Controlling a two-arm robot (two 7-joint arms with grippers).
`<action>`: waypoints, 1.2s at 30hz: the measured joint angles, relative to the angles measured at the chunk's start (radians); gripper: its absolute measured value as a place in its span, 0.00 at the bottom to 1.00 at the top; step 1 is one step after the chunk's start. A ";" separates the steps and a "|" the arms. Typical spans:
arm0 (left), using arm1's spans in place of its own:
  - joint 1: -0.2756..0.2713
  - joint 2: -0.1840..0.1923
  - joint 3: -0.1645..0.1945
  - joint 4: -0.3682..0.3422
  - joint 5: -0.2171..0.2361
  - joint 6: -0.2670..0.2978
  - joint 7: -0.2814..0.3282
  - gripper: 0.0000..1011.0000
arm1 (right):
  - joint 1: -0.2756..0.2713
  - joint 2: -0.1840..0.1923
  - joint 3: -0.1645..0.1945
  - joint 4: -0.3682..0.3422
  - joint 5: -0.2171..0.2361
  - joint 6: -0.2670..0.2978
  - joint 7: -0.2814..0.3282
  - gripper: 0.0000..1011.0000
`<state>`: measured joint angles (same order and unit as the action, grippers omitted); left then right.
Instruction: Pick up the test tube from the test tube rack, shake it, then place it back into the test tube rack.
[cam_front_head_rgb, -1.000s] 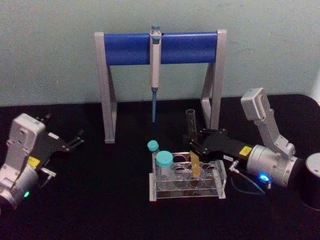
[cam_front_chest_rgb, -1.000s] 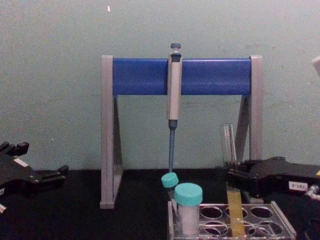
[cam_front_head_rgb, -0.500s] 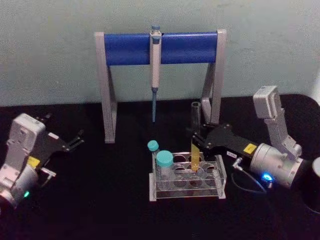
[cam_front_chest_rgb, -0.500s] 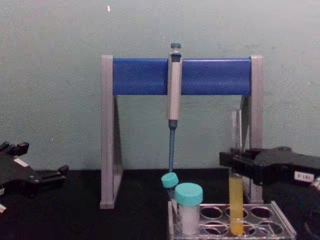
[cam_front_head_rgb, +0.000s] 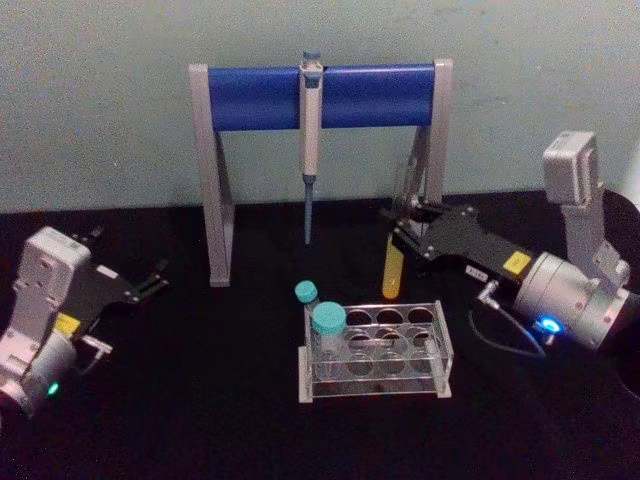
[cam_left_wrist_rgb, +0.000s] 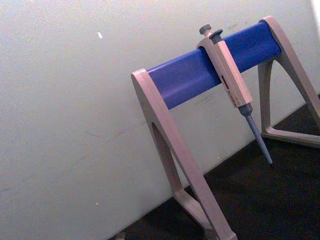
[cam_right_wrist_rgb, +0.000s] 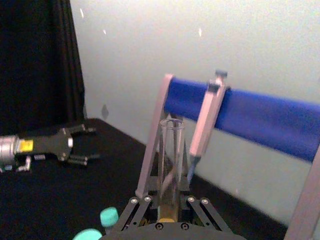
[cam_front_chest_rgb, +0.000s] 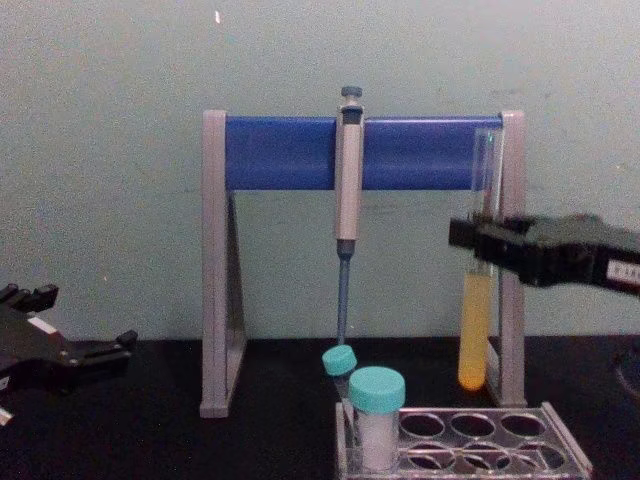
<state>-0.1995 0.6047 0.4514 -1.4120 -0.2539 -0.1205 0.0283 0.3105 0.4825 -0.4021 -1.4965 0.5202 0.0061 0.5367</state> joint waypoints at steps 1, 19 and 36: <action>0.000 0.000 0.000 0.000 0.000 0.000 0.000 1.00 | 0.001 0.001 0.002 -0.004 0.002 -0.002 0.001 0.23; 0.000 0.000 0.000 0.000 0.000 0.000 0.000 1.00 | 0.079 -0.008 -0.014 0.017 0.007 -0.020 0.027 0.23; 0.000 0.000 0.000 0.000 0.000 0.000 0.000 1.00 | 0.000 0.029 0.039 -0.055 -0.013 0.014 -0.076 0.23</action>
<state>-0.1995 0.6047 0.4514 -1.4120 -0.2539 -0.1205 0.0283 0.3103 0.5110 -0.3627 -1.5518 0.5076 0.0203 0.4610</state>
